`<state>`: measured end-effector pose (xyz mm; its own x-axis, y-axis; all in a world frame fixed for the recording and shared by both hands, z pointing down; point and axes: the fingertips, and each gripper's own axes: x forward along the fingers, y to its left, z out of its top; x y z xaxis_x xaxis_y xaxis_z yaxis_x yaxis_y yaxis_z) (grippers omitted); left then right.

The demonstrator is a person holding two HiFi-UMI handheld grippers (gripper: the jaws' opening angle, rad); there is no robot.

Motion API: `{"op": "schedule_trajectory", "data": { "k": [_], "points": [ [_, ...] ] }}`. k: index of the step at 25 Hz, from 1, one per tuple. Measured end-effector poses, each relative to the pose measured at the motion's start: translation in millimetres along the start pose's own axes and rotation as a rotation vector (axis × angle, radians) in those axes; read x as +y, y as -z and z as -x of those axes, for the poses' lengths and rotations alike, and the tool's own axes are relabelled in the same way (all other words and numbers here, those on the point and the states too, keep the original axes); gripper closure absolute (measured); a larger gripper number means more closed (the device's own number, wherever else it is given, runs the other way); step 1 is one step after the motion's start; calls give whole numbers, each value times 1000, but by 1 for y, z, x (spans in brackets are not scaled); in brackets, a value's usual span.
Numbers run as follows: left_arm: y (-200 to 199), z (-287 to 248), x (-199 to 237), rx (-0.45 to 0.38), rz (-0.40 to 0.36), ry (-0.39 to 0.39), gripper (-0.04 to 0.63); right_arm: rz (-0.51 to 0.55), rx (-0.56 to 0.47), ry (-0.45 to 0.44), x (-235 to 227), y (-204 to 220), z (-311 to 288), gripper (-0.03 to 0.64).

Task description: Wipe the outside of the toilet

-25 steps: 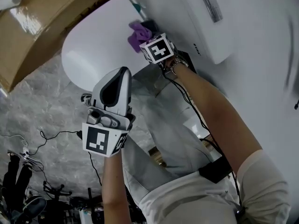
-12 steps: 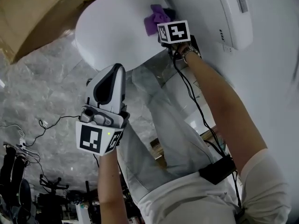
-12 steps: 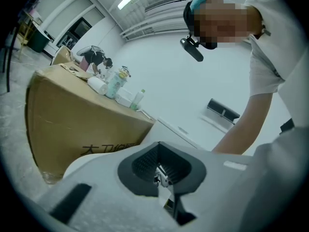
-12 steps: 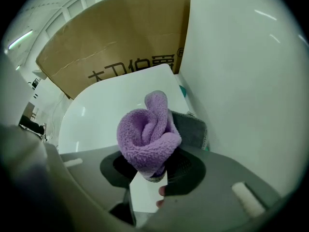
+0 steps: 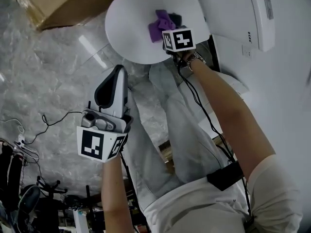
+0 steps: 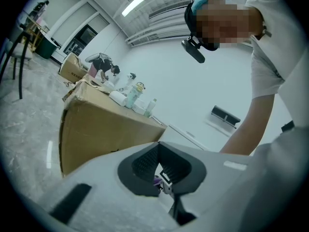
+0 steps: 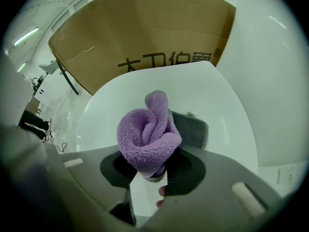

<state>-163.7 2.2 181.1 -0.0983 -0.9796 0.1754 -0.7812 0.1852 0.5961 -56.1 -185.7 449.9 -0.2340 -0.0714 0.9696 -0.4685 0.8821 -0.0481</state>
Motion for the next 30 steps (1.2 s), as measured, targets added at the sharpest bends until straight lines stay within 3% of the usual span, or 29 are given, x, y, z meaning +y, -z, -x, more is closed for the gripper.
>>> {"op": "schedule_trajectory", "data": {
  "k": [11,18,30],
  "points": [
    [-9,58,40,-25,20,-40,591,12,33,-10,74,6,-6,486],
    [-22,71,51,-61,26,-45,591,130,39,-70,139,13,-12,486],
    [-17,74,53,-64,27,-106,591,279,40,-182,192,21,-16,486]
  ]
}}
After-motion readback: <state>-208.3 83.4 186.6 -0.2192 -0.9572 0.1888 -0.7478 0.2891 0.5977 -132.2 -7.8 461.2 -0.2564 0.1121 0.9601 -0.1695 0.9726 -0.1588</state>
